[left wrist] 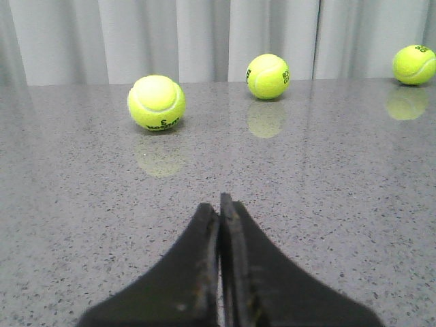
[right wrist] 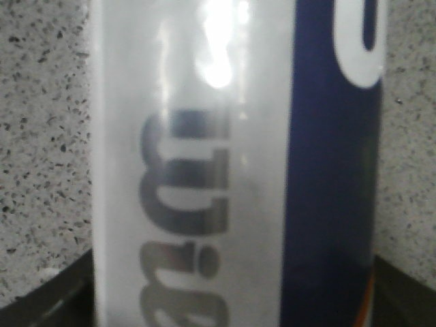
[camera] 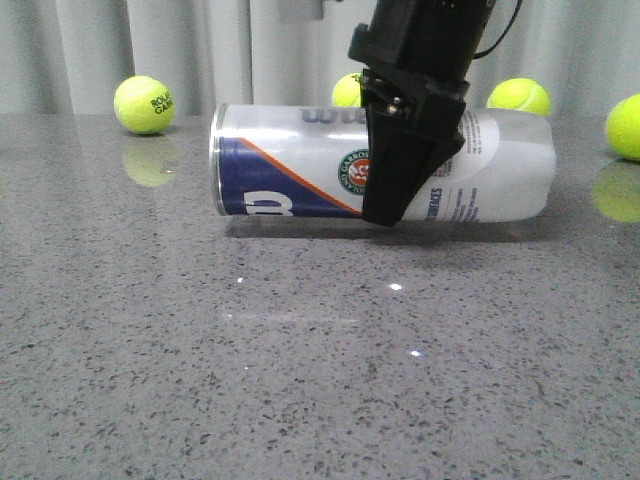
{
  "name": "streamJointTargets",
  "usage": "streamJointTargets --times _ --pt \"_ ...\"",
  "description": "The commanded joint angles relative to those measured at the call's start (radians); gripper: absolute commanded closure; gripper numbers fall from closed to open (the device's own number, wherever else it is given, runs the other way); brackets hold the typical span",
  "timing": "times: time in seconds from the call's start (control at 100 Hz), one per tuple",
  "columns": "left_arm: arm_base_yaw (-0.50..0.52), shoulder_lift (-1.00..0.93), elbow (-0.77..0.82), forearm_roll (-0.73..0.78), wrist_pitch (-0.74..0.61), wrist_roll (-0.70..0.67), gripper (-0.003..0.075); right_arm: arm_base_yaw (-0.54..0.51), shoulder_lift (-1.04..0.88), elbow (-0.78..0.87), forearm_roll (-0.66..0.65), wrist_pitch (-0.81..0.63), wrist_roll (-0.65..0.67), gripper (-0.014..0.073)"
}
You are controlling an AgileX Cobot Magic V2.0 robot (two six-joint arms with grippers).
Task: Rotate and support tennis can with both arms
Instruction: 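Drag the can with the right gripper toward the table center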
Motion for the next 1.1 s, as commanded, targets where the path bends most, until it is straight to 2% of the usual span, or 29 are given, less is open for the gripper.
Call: streamJointTargets --times 0.0,0.07,0.14,0.31,0.38,0.65,0.97,1.04,1.09 --pt "-0.001 -0.033 0.044 -0.008 -0.08 -0.011 0.0739 0.0 -0.033 -0.033 0.009 -0.009 -0.013 0.0327" --pt "-0.001 -0.033 0.044 -0.008 -0.08 -0.011 0.0739 0.0 -0.03 -0.033 0.005 0.0 -0.013 0.0317" --pt "-0.001 -0.033 0.044 -0.008 -0.08 -0.011 0.0739 0.0 -0.03 -0.034 0.005 0.01 -0.013 0.0253" --pt "-0.001 -0.033 0.044 -0.008 -0.08 -0.011 0.0739 0.0 -0.032 -0.035 0.005 0.026 -0.013 -0.0076" --pt "-0.001 -0.033 0.044 -0.008 -0.08 -0.011 0.0739 0.0 -0.033 -0.035 0.004 0.025 -0.013 -0.0047" --pt "-0.001 -0.033 0.044 -0.008 -0.08 -0.011 0.0739 0.0 -0.057 -0.053 0.001 0.032 -0.013 -0.005" --pt "-0.001 -0.033 0.044 -0.008 -0.08 -0.011 0.0739 0.001 -0.119 -0.177 0.001 0.219 -0.005 -0.0043" --pt "-0.001 -0.033 0.044 -0.008 -0.08 -0.011 0.0739 0.001 -0.137 -0.196 0.001 0.226 0.045 0.0011" --pt "-0.001 -0.033 0.044 -0.008 -0.08 -0.011 0.0739 0.001 -0.147 -0.205 0.001 0.226 0.074 0.0096"
